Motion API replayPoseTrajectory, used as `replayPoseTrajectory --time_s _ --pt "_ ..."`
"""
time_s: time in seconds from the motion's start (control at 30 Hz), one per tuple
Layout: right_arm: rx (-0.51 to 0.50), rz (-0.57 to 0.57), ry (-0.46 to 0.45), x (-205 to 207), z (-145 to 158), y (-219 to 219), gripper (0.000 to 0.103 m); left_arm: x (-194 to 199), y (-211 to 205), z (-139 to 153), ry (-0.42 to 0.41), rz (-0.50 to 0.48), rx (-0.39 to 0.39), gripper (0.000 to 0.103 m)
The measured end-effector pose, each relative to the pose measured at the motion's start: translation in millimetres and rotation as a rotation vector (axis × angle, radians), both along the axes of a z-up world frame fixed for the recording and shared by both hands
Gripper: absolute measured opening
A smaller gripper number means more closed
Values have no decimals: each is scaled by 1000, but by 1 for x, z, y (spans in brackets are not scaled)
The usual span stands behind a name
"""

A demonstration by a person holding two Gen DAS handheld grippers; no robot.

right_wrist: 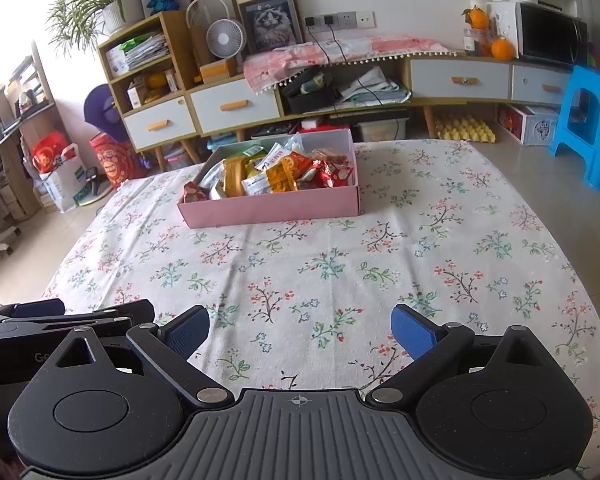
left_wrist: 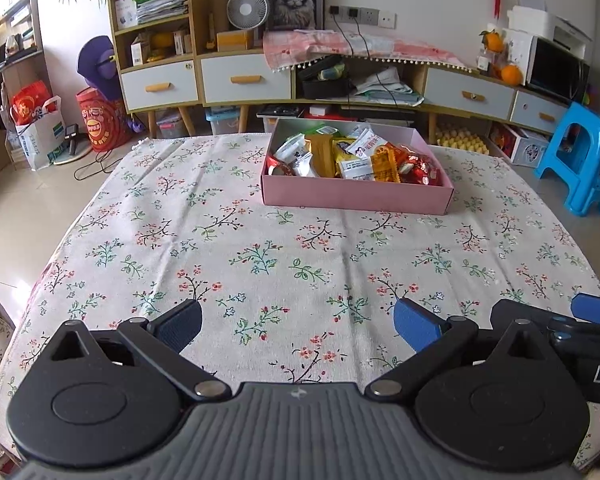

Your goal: Organize snacks

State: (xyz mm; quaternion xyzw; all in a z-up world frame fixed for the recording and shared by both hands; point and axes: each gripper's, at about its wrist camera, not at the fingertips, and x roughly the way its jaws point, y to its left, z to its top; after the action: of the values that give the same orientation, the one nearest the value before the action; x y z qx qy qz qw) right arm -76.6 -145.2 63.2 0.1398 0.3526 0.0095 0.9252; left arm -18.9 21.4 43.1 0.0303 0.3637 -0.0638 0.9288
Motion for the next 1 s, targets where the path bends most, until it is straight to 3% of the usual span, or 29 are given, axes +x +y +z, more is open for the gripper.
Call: replayPoseTrajectory --time_s 1.0 --pt "-8 -7 25 2 -3 -2 99 1 -1 -2 37 -5 23 102"
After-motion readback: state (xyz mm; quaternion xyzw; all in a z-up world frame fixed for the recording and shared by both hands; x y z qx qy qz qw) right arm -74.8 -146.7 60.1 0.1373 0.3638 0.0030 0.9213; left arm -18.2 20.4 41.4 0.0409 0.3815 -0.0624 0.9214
